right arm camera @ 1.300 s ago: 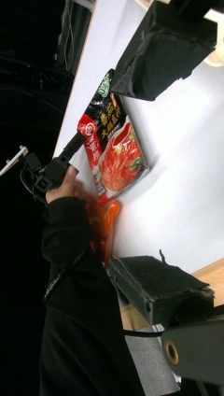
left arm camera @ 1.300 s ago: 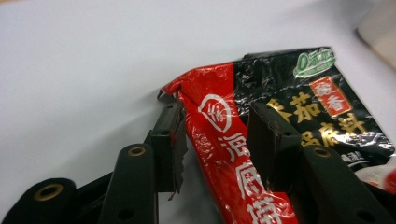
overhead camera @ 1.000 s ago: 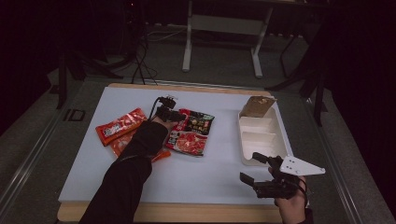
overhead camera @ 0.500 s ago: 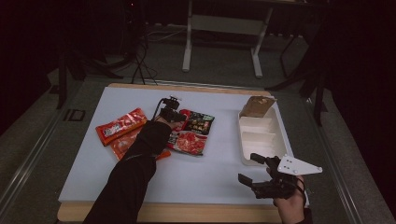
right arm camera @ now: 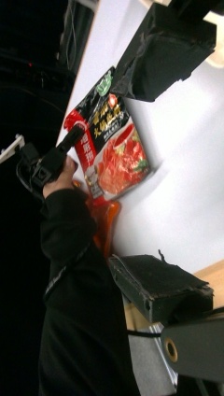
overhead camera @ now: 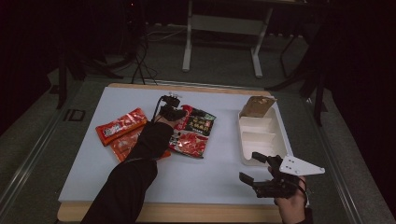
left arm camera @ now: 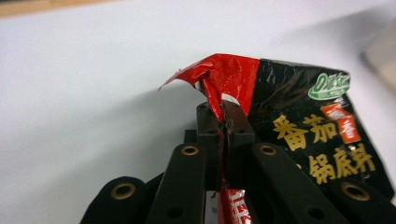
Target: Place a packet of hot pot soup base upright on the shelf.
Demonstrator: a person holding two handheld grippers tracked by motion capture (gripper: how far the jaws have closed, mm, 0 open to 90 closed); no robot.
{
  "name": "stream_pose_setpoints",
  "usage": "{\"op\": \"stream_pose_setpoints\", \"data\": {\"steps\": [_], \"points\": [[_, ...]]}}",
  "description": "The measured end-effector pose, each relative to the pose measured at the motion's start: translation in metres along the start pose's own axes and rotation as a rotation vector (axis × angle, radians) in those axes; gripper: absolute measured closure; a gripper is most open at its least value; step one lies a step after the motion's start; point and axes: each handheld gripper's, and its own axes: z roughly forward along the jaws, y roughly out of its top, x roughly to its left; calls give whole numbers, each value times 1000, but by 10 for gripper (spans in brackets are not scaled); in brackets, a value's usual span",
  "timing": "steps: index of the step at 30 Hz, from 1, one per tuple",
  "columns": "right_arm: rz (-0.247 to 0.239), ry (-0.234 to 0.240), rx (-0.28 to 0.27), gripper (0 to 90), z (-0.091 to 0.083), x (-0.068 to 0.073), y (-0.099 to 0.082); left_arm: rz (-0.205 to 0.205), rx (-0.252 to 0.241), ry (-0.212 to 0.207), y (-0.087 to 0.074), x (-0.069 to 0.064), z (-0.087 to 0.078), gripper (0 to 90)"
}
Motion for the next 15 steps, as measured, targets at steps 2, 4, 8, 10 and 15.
{"op": "stream_pose_setpoints", "data": {"steps": [2,4,8,10,15], "points": [[3,-4,-7,145,-1,0,1,20,-17,-7,1,-4,-6,882],[3,-11,-4,145,-2,0,1,28,-34,-19,1,-7,-10,882],[-2,-23,-6,146,-3,0,3,37,-72,-55,0,-12,-20,883],[-11,-47,-12,161,-4,1,3,43,-87,-62,0,-16,-25,883],[-29,-76,-30,157,-7,1,6,53,-141,-105,0,-24,-40,883]]}}
